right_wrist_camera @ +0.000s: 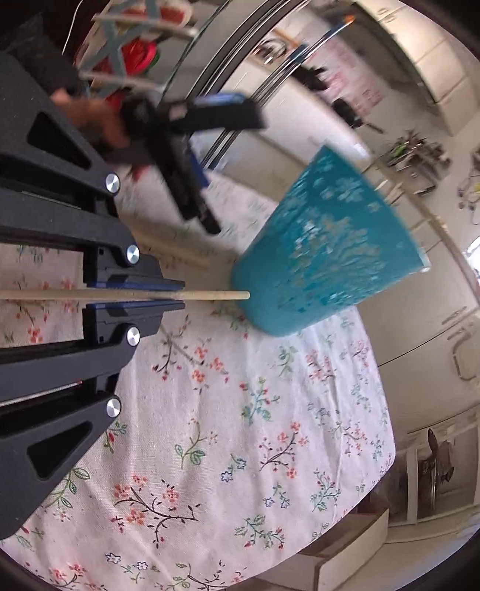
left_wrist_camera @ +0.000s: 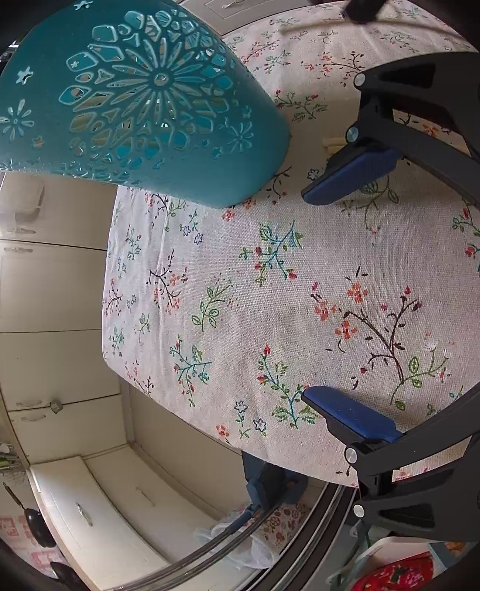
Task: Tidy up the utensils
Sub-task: 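Lift the chopstick with the right tool and release it into the basket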
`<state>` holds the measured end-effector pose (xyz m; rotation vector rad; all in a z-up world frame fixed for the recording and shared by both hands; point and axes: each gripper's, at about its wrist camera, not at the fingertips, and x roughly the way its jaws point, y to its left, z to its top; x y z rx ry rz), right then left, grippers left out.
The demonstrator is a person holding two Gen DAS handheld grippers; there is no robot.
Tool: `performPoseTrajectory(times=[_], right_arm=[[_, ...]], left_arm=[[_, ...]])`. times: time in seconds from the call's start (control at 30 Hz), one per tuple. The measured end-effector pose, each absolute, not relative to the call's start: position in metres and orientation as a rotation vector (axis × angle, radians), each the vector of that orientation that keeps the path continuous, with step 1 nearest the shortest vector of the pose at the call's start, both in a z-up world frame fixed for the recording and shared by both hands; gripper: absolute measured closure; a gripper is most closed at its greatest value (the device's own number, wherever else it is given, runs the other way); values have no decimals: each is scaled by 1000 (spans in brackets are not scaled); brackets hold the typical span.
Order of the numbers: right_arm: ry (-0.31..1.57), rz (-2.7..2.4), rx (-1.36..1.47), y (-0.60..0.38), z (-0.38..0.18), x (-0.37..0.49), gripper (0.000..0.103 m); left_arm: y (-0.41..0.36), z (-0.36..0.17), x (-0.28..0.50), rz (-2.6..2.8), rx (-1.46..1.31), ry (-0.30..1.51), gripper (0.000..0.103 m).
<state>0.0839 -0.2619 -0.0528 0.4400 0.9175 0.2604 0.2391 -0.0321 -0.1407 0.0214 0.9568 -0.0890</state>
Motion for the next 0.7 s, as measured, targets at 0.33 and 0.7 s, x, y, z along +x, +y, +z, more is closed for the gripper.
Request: performPoseTrajectory(times=[0.33,0.7], right_arm=[[517,422,479,-245,77,104,97],[178,87,308,-202,125,196,97]], left_arm=[[-33,-141,239,-91,26,958,8],[-29,-140,238,-113,-8,948,8]])
